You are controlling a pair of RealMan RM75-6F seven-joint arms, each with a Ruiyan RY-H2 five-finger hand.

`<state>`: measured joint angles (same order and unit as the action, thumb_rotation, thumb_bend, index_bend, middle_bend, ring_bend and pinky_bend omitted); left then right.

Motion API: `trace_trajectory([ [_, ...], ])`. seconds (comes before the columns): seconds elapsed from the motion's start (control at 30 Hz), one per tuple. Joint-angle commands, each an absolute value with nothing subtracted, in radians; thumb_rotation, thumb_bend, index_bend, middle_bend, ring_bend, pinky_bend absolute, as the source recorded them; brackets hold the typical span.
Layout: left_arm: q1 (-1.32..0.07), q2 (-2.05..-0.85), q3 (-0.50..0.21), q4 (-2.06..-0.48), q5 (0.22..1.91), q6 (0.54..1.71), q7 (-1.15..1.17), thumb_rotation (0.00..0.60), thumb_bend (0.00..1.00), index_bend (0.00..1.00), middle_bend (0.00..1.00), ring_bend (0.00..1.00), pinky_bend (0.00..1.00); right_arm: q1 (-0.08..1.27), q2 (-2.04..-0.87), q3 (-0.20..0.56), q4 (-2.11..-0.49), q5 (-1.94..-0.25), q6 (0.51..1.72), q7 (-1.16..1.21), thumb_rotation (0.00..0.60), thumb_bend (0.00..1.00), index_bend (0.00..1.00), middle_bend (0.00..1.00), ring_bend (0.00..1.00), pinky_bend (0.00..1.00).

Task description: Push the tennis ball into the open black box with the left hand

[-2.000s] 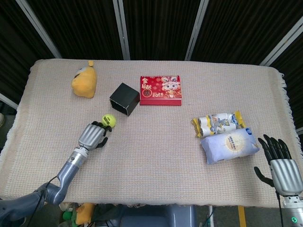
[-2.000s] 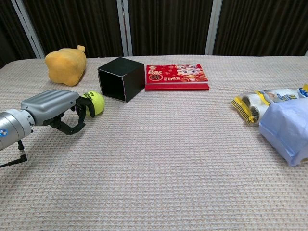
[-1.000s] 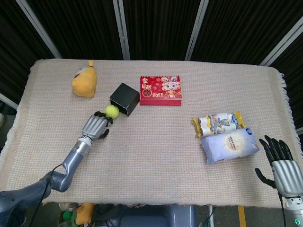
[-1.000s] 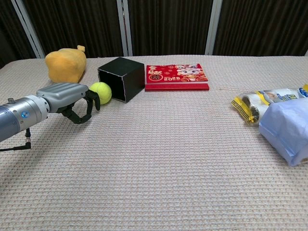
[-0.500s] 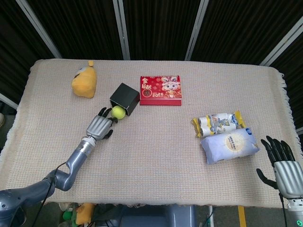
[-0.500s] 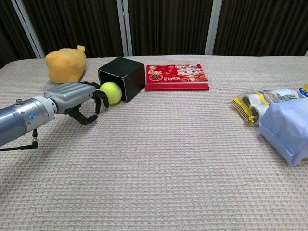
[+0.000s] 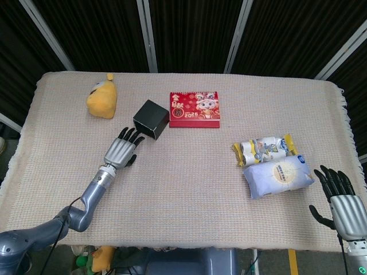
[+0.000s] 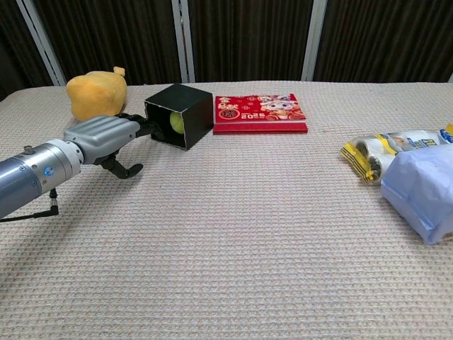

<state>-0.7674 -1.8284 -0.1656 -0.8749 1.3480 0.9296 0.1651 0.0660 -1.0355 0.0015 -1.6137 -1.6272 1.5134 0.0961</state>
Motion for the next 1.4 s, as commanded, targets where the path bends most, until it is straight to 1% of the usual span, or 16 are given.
trace_trajectory([
  [0.03, -0.766, -1.832, -0.169, -0.872, 1.338, 0.931, 0.177, 0.600, 0.43, 0.09, 0.02, 0.00, 0.00, 0.067, -1.033, 0.001, -1.614, -1.629, 1.512, 0.102, 0.600, 0.34, 0.00, 0.00, 0.00, 0.00],
  [0.13, -0.763, -1.831, -0.173, -0.879, 1.325, 0.927, 0.197, 0.600, 0.43, 0.05, 0.00, 0.00, 0.00, 0.067, -1.031, 0.001, -1.613, -1.628, 1.512, 0.106, 0.600, 0.34, 0.00, 0.00, 0.00, 0.00],
  [0.27, -0.755, -1.820, -0.166, -0.903, 1.327, 0.938, 0.206, 0.600, 0.41, 0.03, 0.00, 0.00, 0.00, 0.068, -1.030, 0.001, -1.613, -1.628, 1.511, 0.107, 0.600, 0.34, 0.00, 0.00, 0.00, 0.00],
  [0.3, -0.751, -1.813, -0.163, -0.916, 1.331, 0.944, 0.204, 0.600, 0.38, 0.03, 0.00, 0.00, 0.00, 0.068, -1.031, 0.002, -1.613, -1.628, 1.511, 0.106, 0.600, 0.34, 0.00, 0.00, 0.00, 0.00],
  [0.43, -0.716, -1.748, -0.128, -1.015, 1.354, 0.966, 0.194, 0.600, 0.20, 0.02, 0.01, 0.00, 0.00, 0.066, -1.032, 0.002, -1.614, -1.627, 1.514, 0.102, 0.600, 0.34, 0.00, 0.00, 0.00, 0.00],
  [0.47, -0.700, -1.718, -0.113, -1.055, 1.364, 0.982, 0.194, 0.600, 0.18, 0.02, 0.01, 0.00, 0.00, 0.065, -1.032, 0.002, -1.614, -1.628, 1.516, 0.100, 0.600, 0.34, 0.00, 0.00, 0.00, 0.00],
  [0.57, -0.628, -1.607, -0.049, -1.201, 1.431, 1.081, 0.178, 0.600, 0.12, 0.01, 0.02, 0.00, 0.00, 0.061, -1.035, 0.003, -1.616, -1.630, 1.525, 0.089, 0.600, 0.34, 0.00, 0.00, 0.00, 0.00],
  [0.6, -0.615, -1.588, -0.037, -1.225, 1.443, 1.100, 0.175, 0.600, 0.11, 0.00, 0.02, 0.00, 0.00, 0.061, -1.037, 0.003, -1.616, -1.631, 1.526, 0.087, 0.600, 0.34, 0.00, 0.00, 0.00, 0.00],
  [0.7, -0.515, -1.468, 0.054, -1.359, 1.533, 1.248, 0.177, 0.600, 0.08, 0.00, 0.02, 0.00, 0.00, 0.059, -1.047, 0.002, -1.615, -1.644, 1.538, 0.074, 0.600, 0.34, 0.00, 0.00, 0.00, 0.00],
  [0.77, -0.435, -1.402, 0.115, -1.422, 1.583, 1.361, 0.200, 0.600, 0.07, 0.00, 0.02, 0.00, 0.00, 0.058, -1.057, 0.000, -1.612, -1.655, 1.544, 0.064, 0.600, 0.34, 0.00, 0.00, 0.00, 0.00],
  [0.83, -0.349, -1.356, 0.166, -1.454, 1.622, 1.482, 0.232, 0.600, 0.06, 0.00, 0.02, 0.00, 0.00, 0.059, -1.068, -0.001, -1.608, -1.668, 1.551, 0.054, 0.600, 0.34, 0.00, 0.00, 0.00, 0.00],
  [0.9, -0.273, -1.334, 0.194, -1.463, 1.646, 1.590, 0.250, 0.600, 0.06, 0.00, 0.02, 0.00, 0.00, 0.058, -1.079, -0.001, -1.603, -1.675, 1.556, 0.042, 0.600, 0.34, 0.00, 0.00, 0.00, 0.00],
  [1.03, -0.168, -1.324, 0.206, -1.473, 1.669, 1.739, 0.334, 0.600, 0.06, 0.00, 0.03, 0.00, 0.00, 0.058, -1.094, 0.002, -1.599, -1.675, 1.560, 0.019, 0.600, 0.34, 0.00, 0.00, 0.00, 0.00],
  [1.13, -0.116, -1.341, 0.210, -1.448, 1.685, 1.794, 0.402, 0.600, 0.06, 0.00, 0.04, 0.00, 0.00, 0.059, -1.097, 0.007, -1.601, -1.668, 1.559, 0.015, 0.600, 0.34, 0.00, 0.00, 0.00, 0.00],
  [1.23, -0.097, -1.352, 0.212, -1.445, 1.695, 1.799, 0.430, 0.600, 0.06, 0.00, 0.05, 0.00, 0.00, 0.057, -1.096, 0.010, -1.600, -1.662, 1.562, 0.015, 0.600, 0.34, 0.00, 0.00, 0.00, 0.00],
  [1.4, -0.099, -1.345, 0.191, -1.458, 1.674, 1.759, 0.425, 0.600, 0.06, 0.00, 0.05, 0.00, 0.00, 0.051, -1.092, 0.005, -1.602, -1.672, 1.573, 0.014, 0.600, 0.34, 0.00, 0.00, 0.00, 0.00],
])
